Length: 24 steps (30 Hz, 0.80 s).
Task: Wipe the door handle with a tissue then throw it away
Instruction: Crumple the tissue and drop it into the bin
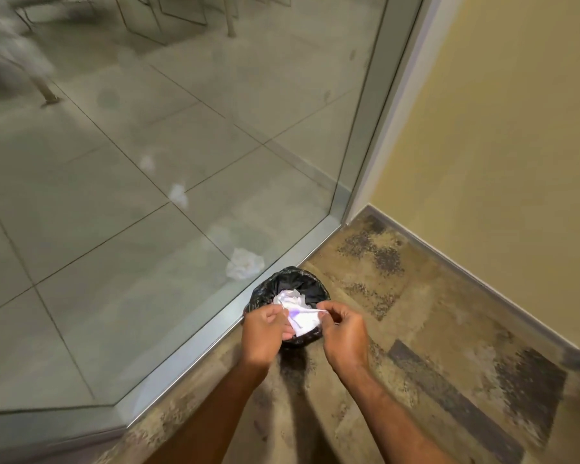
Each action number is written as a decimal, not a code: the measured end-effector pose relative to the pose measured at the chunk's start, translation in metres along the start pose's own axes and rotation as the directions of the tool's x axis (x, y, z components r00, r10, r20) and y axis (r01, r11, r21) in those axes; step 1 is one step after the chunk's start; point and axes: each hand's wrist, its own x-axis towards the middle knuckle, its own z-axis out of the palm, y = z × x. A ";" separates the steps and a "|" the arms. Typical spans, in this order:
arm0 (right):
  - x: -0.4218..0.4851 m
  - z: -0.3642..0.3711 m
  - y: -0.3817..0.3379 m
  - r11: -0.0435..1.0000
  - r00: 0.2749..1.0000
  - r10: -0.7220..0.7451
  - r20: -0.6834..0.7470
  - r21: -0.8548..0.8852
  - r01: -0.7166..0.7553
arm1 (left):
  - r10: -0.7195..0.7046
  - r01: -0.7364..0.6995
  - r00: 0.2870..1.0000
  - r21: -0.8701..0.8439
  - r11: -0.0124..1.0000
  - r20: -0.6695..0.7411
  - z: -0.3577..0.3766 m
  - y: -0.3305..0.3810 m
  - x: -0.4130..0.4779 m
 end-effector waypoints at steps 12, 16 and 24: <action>0.061 0.071 0.066 0.992 0.990 0.126 -0.070 -0.001 -0.126 | -0.085 0.083 0.993 -0.030 0.996 -0.087 0.014 -0.087 0.103; 0.084 0.085 0.076 0.995 0.994 0.102 -0.036 -0.006 -0.102 | -0.093 0.093 0.995 -0.016 0.996 -0.024 0.017 -0.098 0.132; 0.081 0.093 0.105 0.988 0.998 0.064 -0.016 -0.140 -0.066 | -0.097 0.093 0.994 0.083 0.992 0.050 0.009 -0.120 0.142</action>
